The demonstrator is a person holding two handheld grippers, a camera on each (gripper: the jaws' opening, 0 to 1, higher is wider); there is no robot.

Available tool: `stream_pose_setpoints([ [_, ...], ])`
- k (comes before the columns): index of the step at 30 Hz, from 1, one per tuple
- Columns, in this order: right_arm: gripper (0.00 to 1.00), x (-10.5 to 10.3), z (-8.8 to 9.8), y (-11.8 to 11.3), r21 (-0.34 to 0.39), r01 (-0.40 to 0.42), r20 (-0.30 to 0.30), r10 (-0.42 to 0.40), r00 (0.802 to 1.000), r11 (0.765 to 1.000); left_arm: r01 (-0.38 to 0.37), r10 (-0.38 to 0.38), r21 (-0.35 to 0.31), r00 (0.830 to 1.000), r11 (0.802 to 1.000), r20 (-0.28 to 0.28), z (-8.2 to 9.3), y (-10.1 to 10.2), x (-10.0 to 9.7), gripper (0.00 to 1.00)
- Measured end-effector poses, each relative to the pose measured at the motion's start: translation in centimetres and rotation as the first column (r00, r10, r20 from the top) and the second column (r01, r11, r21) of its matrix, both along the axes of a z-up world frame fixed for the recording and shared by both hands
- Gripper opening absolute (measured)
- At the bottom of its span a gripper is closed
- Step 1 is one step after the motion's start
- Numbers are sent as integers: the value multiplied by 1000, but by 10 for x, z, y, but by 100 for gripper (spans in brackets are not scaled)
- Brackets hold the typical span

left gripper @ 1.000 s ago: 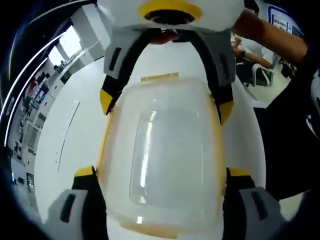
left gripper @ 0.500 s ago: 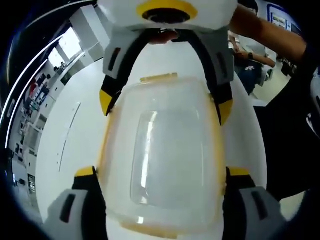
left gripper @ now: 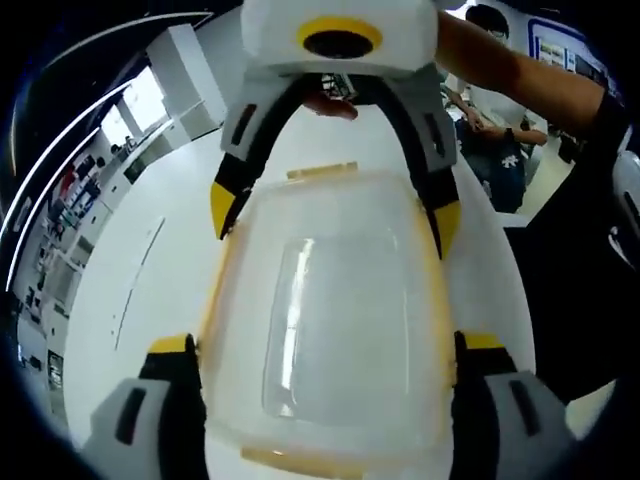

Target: Snap each plastic latch of the storage box into its locked position after aligning the lid with the box until every specified latch is closed and the lid sits flush.

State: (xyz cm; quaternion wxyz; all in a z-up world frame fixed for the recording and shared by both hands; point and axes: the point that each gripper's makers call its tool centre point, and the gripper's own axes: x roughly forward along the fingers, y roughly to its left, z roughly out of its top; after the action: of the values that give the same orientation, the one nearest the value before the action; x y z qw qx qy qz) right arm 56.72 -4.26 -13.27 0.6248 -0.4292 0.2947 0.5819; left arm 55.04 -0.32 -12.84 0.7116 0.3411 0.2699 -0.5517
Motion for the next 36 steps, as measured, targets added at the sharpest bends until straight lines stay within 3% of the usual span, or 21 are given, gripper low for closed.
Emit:
stream_pose_setpoints([
  [4, 100, 1, 5, -2, -29, -14, 6, 14, 1000, 999, 6, -7, -14, 1000, 1000, -5, 6, 0, -6, 100],
  [6, 100, 2, 22, 0, 18, -29, -35, 30, 999, 999, -9, 6, -52, 998, 999, -69, 15, -3, -11, 97],
  [7, 100, -1, 29, 1, 43, -16, -47, 18, 999, 999, -11, 7, -62, 998, 998, -69, 20, -3, -11, 94],
  [9, 100, 3, 46, -1, 61, -13, -17, 14, 1000, 998, -18, 14, -67, 998, 998, -58, 30, 1, -7, 90],
  [11, 93, 7, 61, -4, 79, -10, 41, 7, 999, 997, -17, 18, -72, 1000, 997, 15, 42, 4, 5, 83],
  [12, 84, 5, 67, -4, 100, -15, 44, 11, 999, 995, -19, 19, -98, 1000, 995, -5, 45, 1, 3, 78],
  [14, 81, 1, 76, 0, 159, 0, 20, -4, 1000, 987, -37, 38, -153, 999, 988, 5, 58, -3, 7, 69],
  [17, 92, 7, 92, 3, 252, 16, 82, -38, 996, 968, -55, 48, -265, 998, 963, -34, 77, -8, 5, 79],
  [19, 96, 9, 97, 2, 281, 26, 95, -55, 994, 959, -66, 66, -305, 998, 950, -9, 87, -6, 10, 84],
  [20, 98, 15, 107, 1, 343, 46, 139, -99, 985, 938, -91, 118, -361, 992, 928, 52, 102, -1, 18, 85],
  [21, 100, 16, 109, 1, 354, 47, 146, -105, 984, 934, -98, 134, -391, 989, 915, 64, 109, 1, 19, 86],
  [25, 100, 26, 130, -8, 508, 95, 173, -210, 962, 856, -159, 234, -489, 968, 858, 95, 129, 17, 33, 88],
  [26, 100, 27, 130, -9, 516, 99, 171, -216, 961, 851, -155, 243, -503, 963, 850, 114, 133, 20, 36, 90],
  [27, 100, 30, 136, -14, 561, 111, 181, -252, 951, 821, -177, 280, -540, 953, 823, 115, 138, 27, 40, 93],
  [28, 100, 30, 137, -15, 568, 111, 183, -257, 949, 815, -182, 287, -547, 951, 817, 114, 139, 29, 41, 96],
  [29, 100, 31, 139, -20, 597, 124, 177, -281, 943, 793, -182, 297, -575, 948, 798, 112, 142, 32, 42, 98],
  [30, 100, 31, 140, -21, 612, 128, 169, -287, 943, 780, -193, 303, -571, 947, 798, 104, 139, 34, 41, 99],
  [32, 100, 30, 138, -28, 640, 149, 152, -314, 937, 754, -221, 352, -587, 929, 779, 118, 138, 42, 46, 99],
  [33, 100, 31, 137, -31, 649, 147, 162, -325, 932, 746, -223, 368, -582, 919, 782, 141, 135, 46, 49, 99],
  [35, 100, 27, 132, -34, 662, 161, 148, -338, 929, 732, -224, 393, -540, 893, 811, 220, 128, 56, 54, 96],
  [36, 100, 28, 131, -35, 672, 163, 156, -353, 922, 722, -212, 399, -550, 884, 808, 245, 128, 57, 53, 100],
])
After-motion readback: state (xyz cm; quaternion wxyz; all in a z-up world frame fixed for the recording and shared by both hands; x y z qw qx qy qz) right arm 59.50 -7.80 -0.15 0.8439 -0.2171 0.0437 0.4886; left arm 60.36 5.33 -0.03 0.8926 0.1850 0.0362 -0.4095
